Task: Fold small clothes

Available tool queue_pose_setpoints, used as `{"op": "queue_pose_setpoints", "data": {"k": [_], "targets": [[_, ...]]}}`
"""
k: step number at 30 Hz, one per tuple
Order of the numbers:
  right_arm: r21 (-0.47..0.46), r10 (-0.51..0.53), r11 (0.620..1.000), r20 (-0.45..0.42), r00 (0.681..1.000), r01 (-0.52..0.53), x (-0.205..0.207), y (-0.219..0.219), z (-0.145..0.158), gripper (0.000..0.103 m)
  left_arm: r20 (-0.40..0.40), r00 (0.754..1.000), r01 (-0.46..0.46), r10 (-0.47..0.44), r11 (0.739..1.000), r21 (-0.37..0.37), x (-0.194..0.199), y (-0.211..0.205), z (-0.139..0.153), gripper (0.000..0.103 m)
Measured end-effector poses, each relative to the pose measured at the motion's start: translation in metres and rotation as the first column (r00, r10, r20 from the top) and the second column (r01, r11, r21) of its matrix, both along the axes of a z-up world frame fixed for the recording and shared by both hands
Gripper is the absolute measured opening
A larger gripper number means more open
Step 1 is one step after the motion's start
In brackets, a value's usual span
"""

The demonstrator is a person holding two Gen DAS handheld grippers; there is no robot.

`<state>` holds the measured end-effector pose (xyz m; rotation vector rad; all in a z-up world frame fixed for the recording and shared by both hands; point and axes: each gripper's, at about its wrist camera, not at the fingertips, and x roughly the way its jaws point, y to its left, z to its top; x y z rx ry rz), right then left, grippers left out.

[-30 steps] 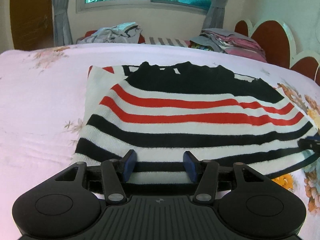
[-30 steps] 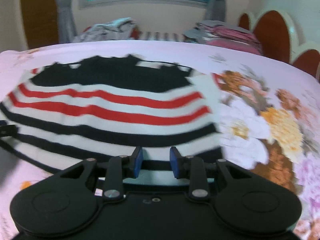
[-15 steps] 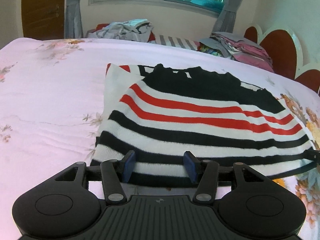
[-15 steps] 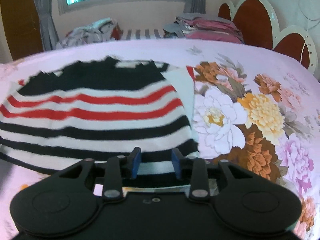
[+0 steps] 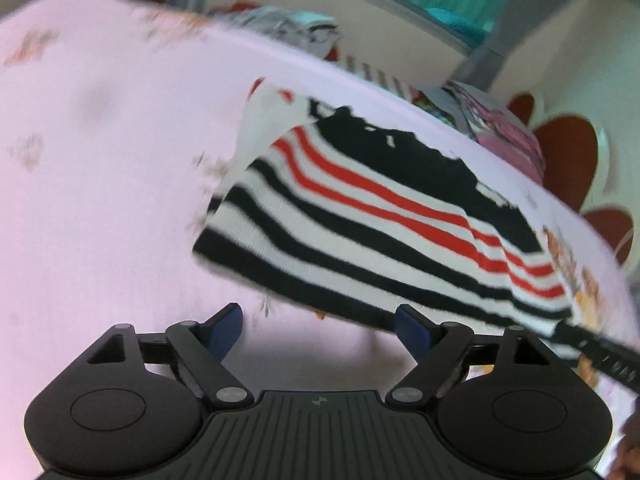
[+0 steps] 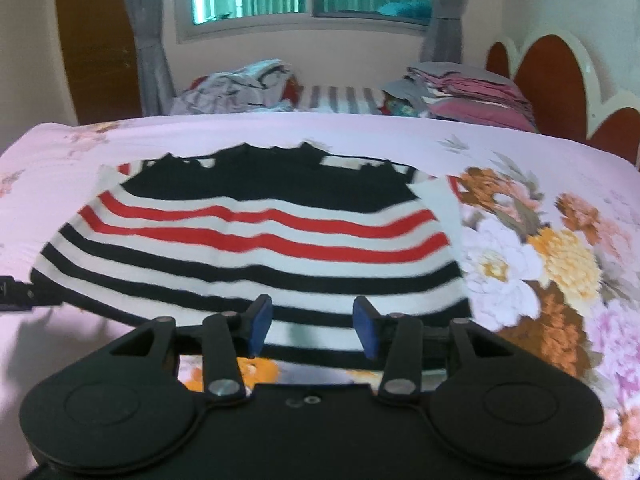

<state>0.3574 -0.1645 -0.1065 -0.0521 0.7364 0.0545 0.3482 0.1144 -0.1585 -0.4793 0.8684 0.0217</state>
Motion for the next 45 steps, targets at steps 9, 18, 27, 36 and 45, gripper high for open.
{"op": "queue_pose_setpoints", "data": {"k": [9,18,27,36,45], "targets": [[0.069,0.063,0.996,-0.008,0.998,-0.063,0.047,0.009,-0.009,0.044,-0.02,0.988,-0.153,0.152,0.965,-0.215,0.021,0.004,-0.031,0.084],[0.075,0.057,0.996,-0.021,0.998,-0.056,0.08,0.023,-0.022,0.044,0.04,0.967,-0.219,0.251,0.903,-0.37,0.047,0.02,-0.047,0.086],[-0.036,0.005,0.999,-0.05,0.999,-0.007,0.097,0.049,-0.046,0.048,0.094,0.948,-0.225,0.303,0.851,-0.475,0.07,0.033,-0.071,0.049],[-0.115,0.007,0.993,-0.044,0.999,-0.012,0.1,0.063,-0.051,0.051,0.076,0.946,-0.24,0.314,0.841,-0.485,0.081,0.03,-0.079,0.024],[-0.081,0.061,0.995,-0.037,0.997,-0.064,0.1,0.051,-0.048,0.051,0.2,0.936,-0.192,0.288,0.899,-0.395,0.081,0.014,-0.037,0.02]]}}
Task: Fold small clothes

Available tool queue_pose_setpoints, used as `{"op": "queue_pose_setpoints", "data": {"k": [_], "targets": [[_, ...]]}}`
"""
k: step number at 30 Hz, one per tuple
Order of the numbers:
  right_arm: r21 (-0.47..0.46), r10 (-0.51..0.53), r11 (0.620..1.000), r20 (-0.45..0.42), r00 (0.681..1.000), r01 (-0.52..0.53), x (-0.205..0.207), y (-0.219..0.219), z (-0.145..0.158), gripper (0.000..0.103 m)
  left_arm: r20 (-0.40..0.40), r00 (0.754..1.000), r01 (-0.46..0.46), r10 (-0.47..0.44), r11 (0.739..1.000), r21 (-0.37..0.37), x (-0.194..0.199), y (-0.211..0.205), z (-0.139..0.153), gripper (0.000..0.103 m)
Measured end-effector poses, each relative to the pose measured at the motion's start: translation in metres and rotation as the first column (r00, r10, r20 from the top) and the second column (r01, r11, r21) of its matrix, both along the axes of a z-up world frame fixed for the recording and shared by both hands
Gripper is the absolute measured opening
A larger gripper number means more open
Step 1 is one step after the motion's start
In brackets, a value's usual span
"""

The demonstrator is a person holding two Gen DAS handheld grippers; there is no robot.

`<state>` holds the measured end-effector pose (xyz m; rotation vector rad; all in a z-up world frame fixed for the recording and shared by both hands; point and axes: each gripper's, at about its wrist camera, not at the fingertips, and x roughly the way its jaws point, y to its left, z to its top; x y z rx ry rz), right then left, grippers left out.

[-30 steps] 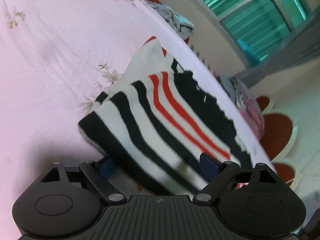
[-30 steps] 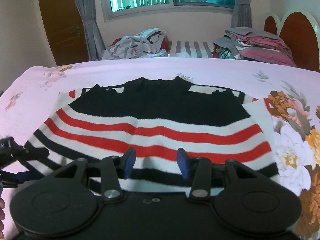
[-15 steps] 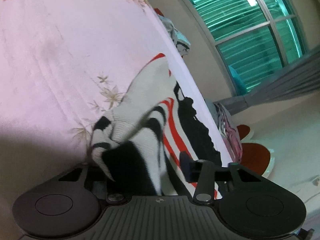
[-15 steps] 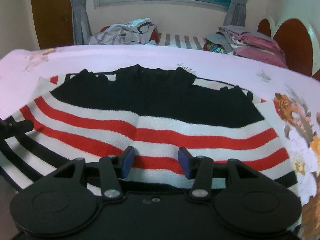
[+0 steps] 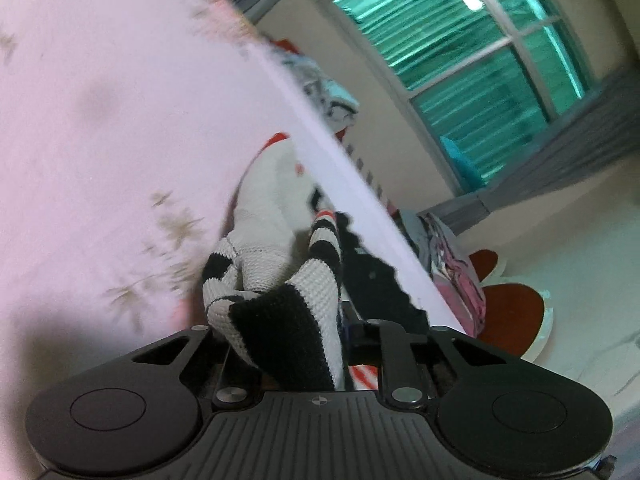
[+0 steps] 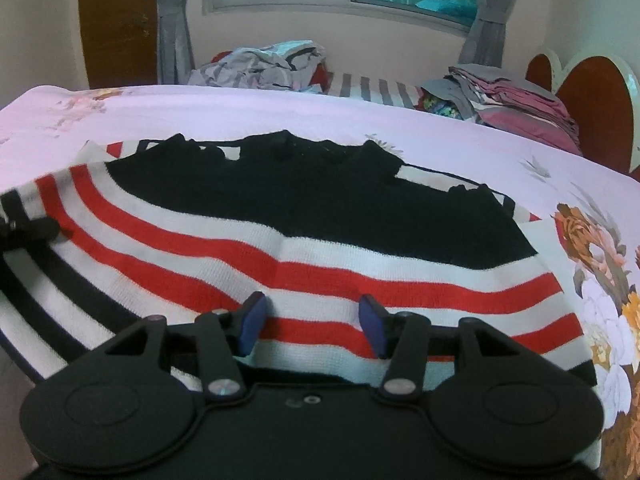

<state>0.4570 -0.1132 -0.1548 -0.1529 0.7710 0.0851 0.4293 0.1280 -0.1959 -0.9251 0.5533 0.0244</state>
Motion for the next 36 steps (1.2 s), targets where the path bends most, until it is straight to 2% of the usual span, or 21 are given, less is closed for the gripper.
{"op": "queue_pose_setpoints", "data": {"k": [4,6,10,13,17,19,21,23,25,26,27,29,31,32,33,36], "targets": [[0.029,0.024,0.999,-0.013,1.0,-0.023,0.002,-0.006,0.004,0.052,0.066,0.996,0.051,-0.058,0.993,0.108,0.009,-0.021,0.037,0.02],[0.049,0.029,0.998,-0.016,0.999,-0.028,0.002,-0.011,0.007,0.052,0.096,0.989,0.091,-0.109,0.981,0.174,0.016,-0.037,0.056,0.02],[0.11,0.01,0.994,0.008,1.0,-0.011,-0.003,-0.034,0.02,0.054,0.137,0.964,0.185,-0.229,0.943,0.275,0.027,-0.073,0.086,0.02],[0.148,-0.04,0.988,0.017,0.999,0.037,-0.011,-0.066,0.029,0.054,0.141,0.936,0.263,-0.322,0.908,0.325,0.037,-0.104,0.097,0.02],[0.196,-0.135,0.972,0.007,0.991,0.131,-0.024,-0.121,0.036,0.054,0.126,0.888,0.367,-0.442,0.847,0.386,0.046,-0.152,0.099,0.02],[0.215,-0.182,0.96,-0.003,0.983,0.179,-0.032,-0.149,0.038,0.054,0.084,0.857,0.428,-0.508,0.794,0.432,0.049,-0.18,0.09,0.02],[0.238,-0.208,0.949,-0.014,0.978,0.205,-0.04,-0.169,0.037,0.052,0.025,0.837,0.473,-0.546,0.746,0.469,0.047,-0.196,0.08,0.02],[0.236,-0.234,0.944,-0.012,0.972,0.23,-0.046,-0.183,0.039,0.052,-0.034,0.83,0.491,-0.556,0.702,0.516,0.037,-0.21,0.071,0.02],[0.251,-0.255,0.935,-0.009,0.967,0.249,-0.053,-0.196,0.042,0.052,-0.043,0.834,0.48,-0.55,0.684,0.549,0.033,-0.216,0.07,0.028],[0.267,-0.261,0.93,-0.007,0.965,0.253,-0.055,-0.201,0.043,0.052,-0.051,0.827,0.488,-0.56,0.67,0.56,0.029,-0.219,0.071,0.041],[0.288,-0.263,0.923,-0.008,0.965,0.255,-0.056,-0.205,0.046,0.053,-0.056,0.815,0.499,-0.576,0.649,0.574,0.026,-0.222,0.074,0.06],[0.352,-0.245,0.906,-0.018,0.969,0.235,-0.055,-0.21,0.051,0.055,-0.064,0.776,0.53,-0.627,0.594,0.605,0.012,-0.239,0.08,0.079],[0.425,-0.194,0.884,-0.044,0.98,0.194,-0.045,-0.208,0.057,0.057,-0.085,0.737,0.564,-0.67,0.541,0.624,0.004,-0.247,0.085,0.082],[0.456,-0.163,0.873,-0.057,0.985,0.171,-0.042,-0.205,0.058,0.061,-0.089,0.725,0.577,-0.683,0.531,0.621,-0.003,-0.248,0.085,0.082],[0.491,-0.129,0.859,-0.072,0.989,0.147,-0.037,-0.202,0.058,0.064,-0.085,0.721,0.582,-0.688,0.535,0.613,-0.007,-0.244,0.089,0.082],[0.551,-0.06,0.824,-0.149,0.987,0.133,-0.023,-0.192,0.05,0.067,-0.081,0.738,0.581,-0.67,0.57,0.58,-0.016,-0.227,0.102,0.082]]}}
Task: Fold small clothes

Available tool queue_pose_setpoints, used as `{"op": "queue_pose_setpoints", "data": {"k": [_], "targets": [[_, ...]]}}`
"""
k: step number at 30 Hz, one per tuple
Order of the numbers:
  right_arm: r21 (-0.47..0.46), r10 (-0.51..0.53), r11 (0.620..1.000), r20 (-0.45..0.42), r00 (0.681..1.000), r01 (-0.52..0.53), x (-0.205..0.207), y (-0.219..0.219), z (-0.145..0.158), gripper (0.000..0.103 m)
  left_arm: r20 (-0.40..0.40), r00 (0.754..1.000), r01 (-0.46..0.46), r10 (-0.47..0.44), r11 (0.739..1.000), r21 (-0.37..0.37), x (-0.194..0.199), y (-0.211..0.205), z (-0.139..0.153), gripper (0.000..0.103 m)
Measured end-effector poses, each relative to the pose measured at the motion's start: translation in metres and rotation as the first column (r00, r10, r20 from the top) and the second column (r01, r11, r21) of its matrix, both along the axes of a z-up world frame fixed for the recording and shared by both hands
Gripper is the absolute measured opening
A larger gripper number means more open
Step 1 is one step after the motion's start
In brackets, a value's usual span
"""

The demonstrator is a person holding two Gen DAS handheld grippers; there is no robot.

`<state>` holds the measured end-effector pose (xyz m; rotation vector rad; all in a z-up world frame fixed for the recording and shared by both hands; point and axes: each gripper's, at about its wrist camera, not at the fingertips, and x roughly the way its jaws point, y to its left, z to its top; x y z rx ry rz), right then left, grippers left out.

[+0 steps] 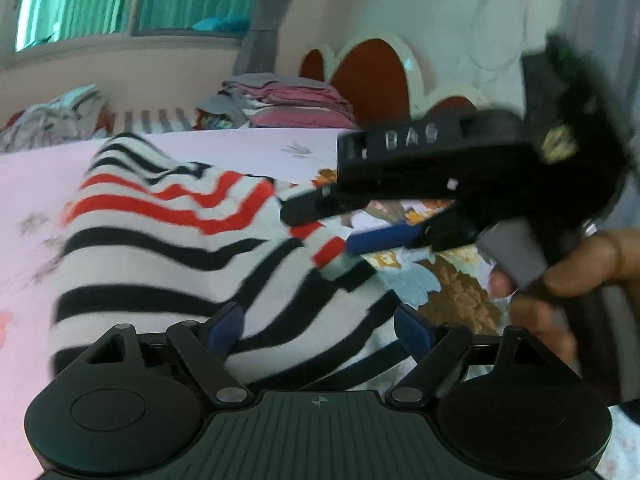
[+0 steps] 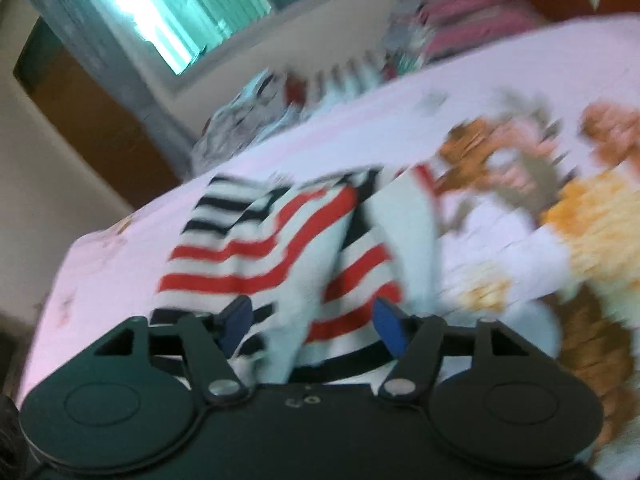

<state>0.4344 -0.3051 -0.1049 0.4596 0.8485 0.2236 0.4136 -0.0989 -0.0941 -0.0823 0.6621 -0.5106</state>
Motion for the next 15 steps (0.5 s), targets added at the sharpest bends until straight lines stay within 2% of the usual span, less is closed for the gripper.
{"op": "queue_pose_setpoints", "data": {"k": [4,8,10,13,15], "targets": [[0.025,0.015,1.0,-0.061,0.998,-0.014,0.015,0.01,-0.016,0.067,-0.006,0.996,-0.086,0.086,0.996,-0.018,-0.009,0.033,0.013,0.082],[0.042,0.027,0.999,-0.095,0.995,-0.023,0.03,0.019,-0.031,0.065,-0.006,0.982,-0.189,0.189,0.982,0.006,-0.008,0.058,0.017,0.082],[0.035,0.04,0.999,-0.094,0.995,-0.036,0.033,0.028,-0.035,0.061,-0.021,0.969,-0.245,0.246,0.969,0.028,-0.001,0.067,0.015,0.082],[-0.001,0.027,1.0,-0.082,0.996,-0.027,0.037,0.037,-0.034,0.057,-0.066,0.938,-0.339,0.339,0.941,0.014,0.005,0.087,0.011,0.082],[-0.021,0.032,0.999,-0.079,0.996,-0.034,0.041,0.042,-0.034,0.05,-0.095,0.921,-0.38,0.379,0.925,0.001,0.018,0.094,0.006,0.082]]}}
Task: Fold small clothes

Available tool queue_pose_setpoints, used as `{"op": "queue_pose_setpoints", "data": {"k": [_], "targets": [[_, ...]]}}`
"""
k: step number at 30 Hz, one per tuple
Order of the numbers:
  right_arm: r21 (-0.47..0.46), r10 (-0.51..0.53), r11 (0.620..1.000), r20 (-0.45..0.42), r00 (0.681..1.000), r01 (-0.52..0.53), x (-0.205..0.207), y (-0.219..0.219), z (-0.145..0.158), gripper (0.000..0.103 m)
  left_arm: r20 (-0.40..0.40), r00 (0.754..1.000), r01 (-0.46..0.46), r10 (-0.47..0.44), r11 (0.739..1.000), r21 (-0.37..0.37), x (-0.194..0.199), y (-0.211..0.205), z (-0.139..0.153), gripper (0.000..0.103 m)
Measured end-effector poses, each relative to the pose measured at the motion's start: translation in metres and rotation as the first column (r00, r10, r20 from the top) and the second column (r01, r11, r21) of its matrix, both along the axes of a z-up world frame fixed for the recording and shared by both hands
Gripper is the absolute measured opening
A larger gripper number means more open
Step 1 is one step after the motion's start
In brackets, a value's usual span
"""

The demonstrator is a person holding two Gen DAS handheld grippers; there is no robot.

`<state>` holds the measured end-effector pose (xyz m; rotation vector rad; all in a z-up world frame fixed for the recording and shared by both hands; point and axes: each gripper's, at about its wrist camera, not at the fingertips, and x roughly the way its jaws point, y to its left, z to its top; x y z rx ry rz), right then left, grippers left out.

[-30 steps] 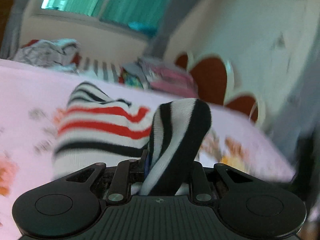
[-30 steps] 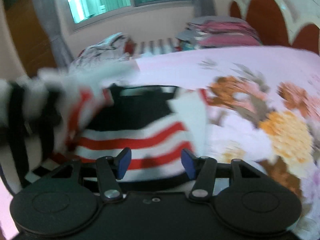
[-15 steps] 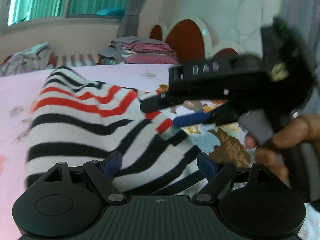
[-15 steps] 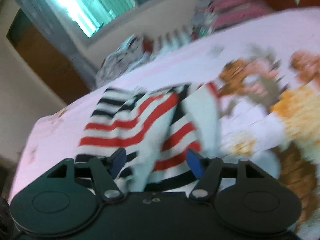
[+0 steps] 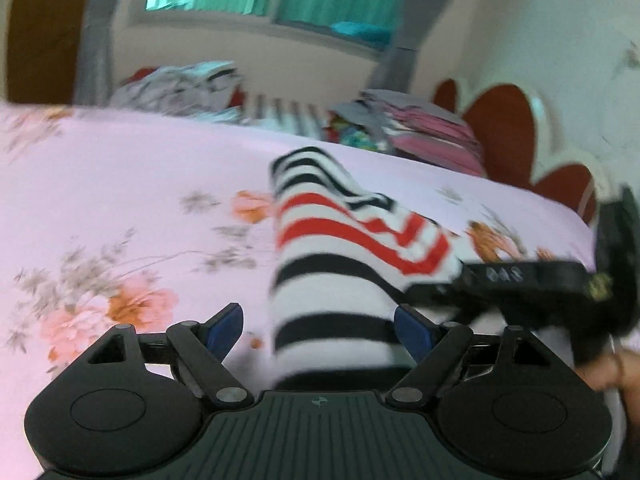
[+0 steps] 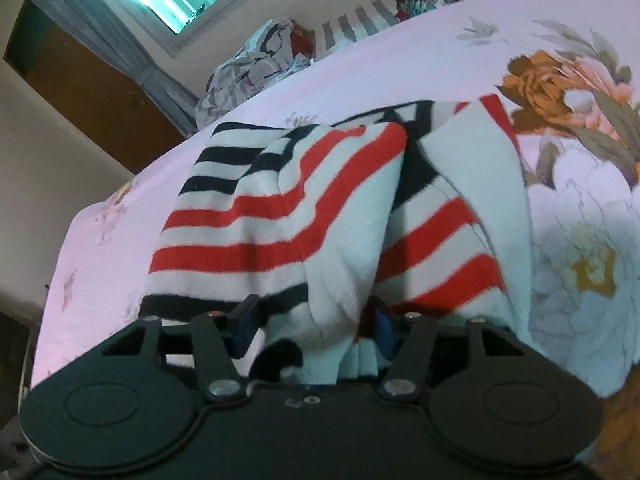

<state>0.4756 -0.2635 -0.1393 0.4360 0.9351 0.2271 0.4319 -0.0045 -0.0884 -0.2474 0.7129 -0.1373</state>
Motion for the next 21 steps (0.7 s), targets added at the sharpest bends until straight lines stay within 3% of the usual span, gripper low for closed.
{"op": "queue_pose_setpoints", "data": {"k": [2,6,18,21], "targets": [[-0.015,0.003,1.0,0.007,1.0,-0.003,0.002,0.002,0.001,0.038,-0.026,0.999,-0.033,0.032,0.999,-0.014,0.01,0.005,-0.005,0.082],[-0.053,0.027,0.998,0.045,0.999,-0.024,-0.001,0.008,0.009,0.024,-0.044,0.998,-0.042,0.041,0.999,-0.026,0.029,0.004,-0.013,0.082],[-0.288,0.072,0.958,0.212,0.975,-0.008,-0.014,-0.008,0.05,0.02,-0.03,0.999,0.034,-0.036,0.997,-0.074,0.058,-0.023,-0.013,0.082],[-0.317,0.086,0.948,0.191,0.978,-0.021,-0.017,-0.024,0.05,0.02,-0.042,0.997,0.061,-0.065,0.995,-0.081,0.059,-0.034,-0.016,0.082]]}}
